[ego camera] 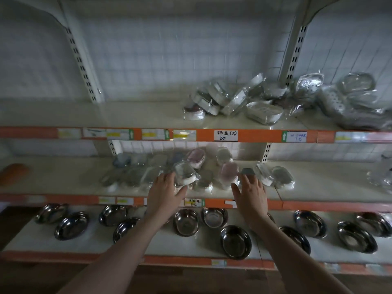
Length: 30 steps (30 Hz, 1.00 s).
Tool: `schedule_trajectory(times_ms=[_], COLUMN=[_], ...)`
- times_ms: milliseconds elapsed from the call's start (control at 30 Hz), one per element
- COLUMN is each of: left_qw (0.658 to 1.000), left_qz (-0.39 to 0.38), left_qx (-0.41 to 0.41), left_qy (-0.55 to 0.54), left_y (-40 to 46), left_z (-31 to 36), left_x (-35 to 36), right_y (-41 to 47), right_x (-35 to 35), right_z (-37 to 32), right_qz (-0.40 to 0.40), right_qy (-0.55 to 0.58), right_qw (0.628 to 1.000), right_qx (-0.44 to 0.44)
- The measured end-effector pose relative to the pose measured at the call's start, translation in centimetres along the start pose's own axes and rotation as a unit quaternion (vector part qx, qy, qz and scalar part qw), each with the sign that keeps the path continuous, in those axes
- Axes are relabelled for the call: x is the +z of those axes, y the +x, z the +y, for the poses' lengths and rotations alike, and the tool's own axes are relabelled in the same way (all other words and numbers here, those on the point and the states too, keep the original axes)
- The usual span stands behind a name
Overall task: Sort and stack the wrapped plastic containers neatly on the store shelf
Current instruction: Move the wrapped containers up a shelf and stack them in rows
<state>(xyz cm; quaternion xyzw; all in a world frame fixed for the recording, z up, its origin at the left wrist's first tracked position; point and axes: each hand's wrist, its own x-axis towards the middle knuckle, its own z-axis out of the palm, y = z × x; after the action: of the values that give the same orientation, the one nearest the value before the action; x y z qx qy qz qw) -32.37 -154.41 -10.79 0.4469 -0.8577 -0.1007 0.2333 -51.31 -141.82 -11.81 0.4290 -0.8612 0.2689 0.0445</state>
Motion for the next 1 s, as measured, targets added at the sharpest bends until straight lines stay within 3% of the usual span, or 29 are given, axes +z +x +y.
schedule_trajectory(times_ms=[233, 500, 700, 1000], left_qw=[0.998, 0.997, 0.996, 1.0], left_qz=[0.043, 0.036, 0.056, 0.02], left_qx=[0.025, 0.028, 0.022, 0.011], left_qy=[0.028, 0.06, 0.068, 0.015], left_y=[0.5, 5.5, 12.1, 22.3], left_z=[-3.7, -5.2, -4.2, -1.3], left_x=[-7.9, -12.3, -12.4, -8.0], right_y=[1.0, 6.2, 13.0, 22.3], right_x=[-2.8, -3.8, -2.8, -0.9], right_z=[-6.5, -10.5, -9.9, -7.5], right_qz=[0.045, 0.088, 0.116, 0.143], right_qy=[0.034, 0.067, 0.099, 0.08], right_qw=[0.997, 0.99, 0.984, 0.98], right_qx=[-0.047, -0.087, -0.096, -0.116])
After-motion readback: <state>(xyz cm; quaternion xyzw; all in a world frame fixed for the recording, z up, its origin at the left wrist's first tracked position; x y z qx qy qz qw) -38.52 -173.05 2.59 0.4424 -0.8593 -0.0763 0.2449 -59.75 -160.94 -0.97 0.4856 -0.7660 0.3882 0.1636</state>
